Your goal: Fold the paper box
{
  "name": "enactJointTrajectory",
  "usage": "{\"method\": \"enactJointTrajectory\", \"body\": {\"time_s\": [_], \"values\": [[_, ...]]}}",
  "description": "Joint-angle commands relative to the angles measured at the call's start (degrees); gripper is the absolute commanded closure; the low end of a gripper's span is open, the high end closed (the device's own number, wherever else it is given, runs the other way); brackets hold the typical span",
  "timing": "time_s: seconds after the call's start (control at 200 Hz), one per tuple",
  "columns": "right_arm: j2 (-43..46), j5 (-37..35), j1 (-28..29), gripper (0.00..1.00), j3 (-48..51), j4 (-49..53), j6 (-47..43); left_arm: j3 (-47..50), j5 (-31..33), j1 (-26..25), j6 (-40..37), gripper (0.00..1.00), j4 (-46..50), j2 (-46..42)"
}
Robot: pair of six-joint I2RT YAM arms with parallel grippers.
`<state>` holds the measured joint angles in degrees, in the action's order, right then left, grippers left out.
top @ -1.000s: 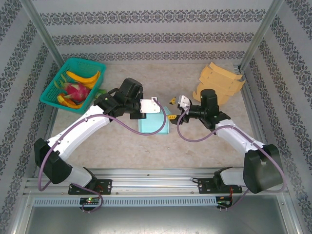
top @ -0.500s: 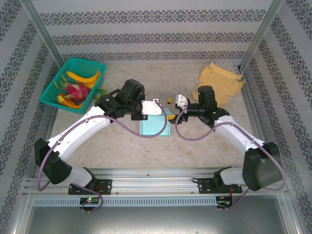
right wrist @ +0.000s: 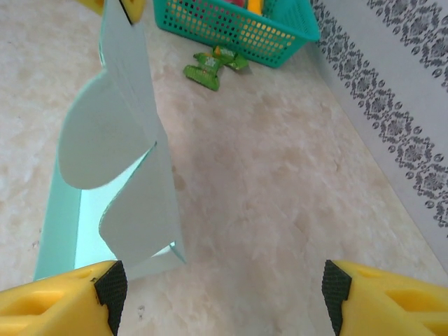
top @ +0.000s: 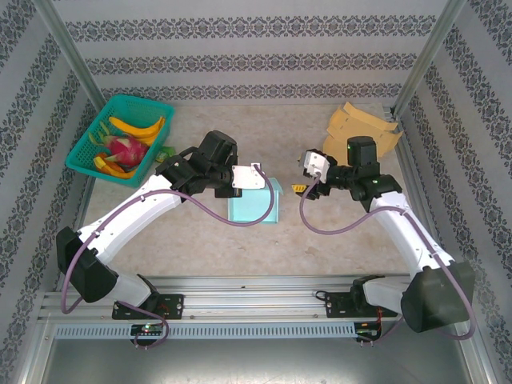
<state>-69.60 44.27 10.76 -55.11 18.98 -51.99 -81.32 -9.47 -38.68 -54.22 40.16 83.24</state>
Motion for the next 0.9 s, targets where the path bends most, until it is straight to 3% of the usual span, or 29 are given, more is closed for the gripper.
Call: {"method": "enactJointTrajectory", "body": {"time_s": [0.0, 0.395, 0.659, 0.894], "values": [[-1.87, -1.19, 1.45, 0.25, 0.47, 1.38, -3.49, 0.13, -1.55, -0.79, 0.16, 1.0, -1.58, -2.03], [-7.39, 0.62, 7.65, 0.37, 0.5, -4.05, -2.31, 0.02, -2.21, -1.91, 0.19, 1.0, -0.57, -2.03], [-9.27, 2.57, 9.91, 0.38, 0.73, -6.11, -1.57, 0.14, -2.07, -2.97, -0.18, 1.0, 0.0, -1.85], [-9.9, 3.2, 9.99, 0.56, 0.8, -6.03, -2.24, 0.24, -2.06, -3.9, -0.45, 1.0, 0.09, -1.91]]}}
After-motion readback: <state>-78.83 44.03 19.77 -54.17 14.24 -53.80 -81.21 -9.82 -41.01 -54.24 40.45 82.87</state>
